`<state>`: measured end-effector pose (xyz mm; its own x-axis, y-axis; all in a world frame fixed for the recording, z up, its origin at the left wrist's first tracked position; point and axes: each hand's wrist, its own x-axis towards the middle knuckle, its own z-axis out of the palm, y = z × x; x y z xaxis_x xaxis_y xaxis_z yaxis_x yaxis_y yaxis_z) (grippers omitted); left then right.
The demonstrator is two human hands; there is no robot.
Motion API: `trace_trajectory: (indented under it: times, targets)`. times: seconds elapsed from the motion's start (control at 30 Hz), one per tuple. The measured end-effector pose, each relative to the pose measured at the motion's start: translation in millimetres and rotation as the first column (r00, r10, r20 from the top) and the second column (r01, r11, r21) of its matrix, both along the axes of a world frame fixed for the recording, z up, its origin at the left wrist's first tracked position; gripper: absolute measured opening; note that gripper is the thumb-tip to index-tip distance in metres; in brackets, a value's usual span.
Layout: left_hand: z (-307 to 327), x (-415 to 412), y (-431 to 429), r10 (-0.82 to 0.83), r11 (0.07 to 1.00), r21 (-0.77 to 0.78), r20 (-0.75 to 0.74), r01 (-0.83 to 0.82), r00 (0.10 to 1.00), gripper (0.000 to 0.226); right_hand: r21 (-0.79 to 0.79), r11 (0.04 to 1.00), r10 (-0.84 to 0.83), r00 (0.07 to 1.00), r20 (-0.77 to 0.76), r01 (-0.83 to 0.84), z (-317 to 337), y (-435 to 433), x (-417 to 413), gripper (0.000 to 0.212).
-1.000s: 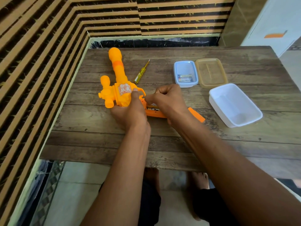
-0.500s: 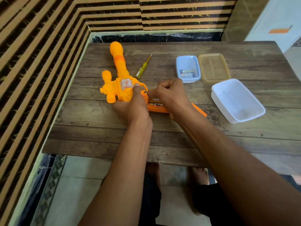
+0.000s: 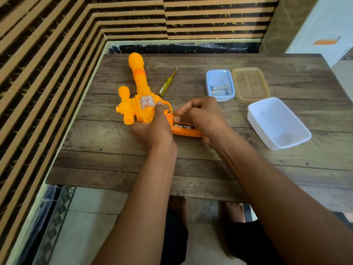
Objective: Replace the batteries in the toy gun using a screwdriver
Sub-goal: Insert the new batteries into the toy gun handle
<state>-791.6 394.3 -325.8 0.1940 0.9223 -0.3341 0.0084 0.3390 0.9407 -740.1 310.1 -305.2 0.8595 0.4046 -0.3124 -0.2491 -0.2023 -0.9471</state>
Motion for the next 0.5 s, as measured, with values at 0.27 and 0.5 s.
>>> trace_trajectory:
  times: [0.27, 0.5]
  targets:
    - [1.6, -2.1, -1.7, 0.002, 0.999, 0.033, -0.012, -0.002, 1.0, 0.058, -0.144, 0.988, -0.066, 0.997, -0.028, 0.061, 12.2, 6.6, 3.4, 0.019]
    - [-0.8, 0.6, -1.2, 0.002, 1.0, 0.025, -0.02, -0.001, 1.0, 0.053, 0.023, 0.999, 0.029, 0.997, -0.072, -0.028, 0.0, -9.1, 5.3, 0.038]
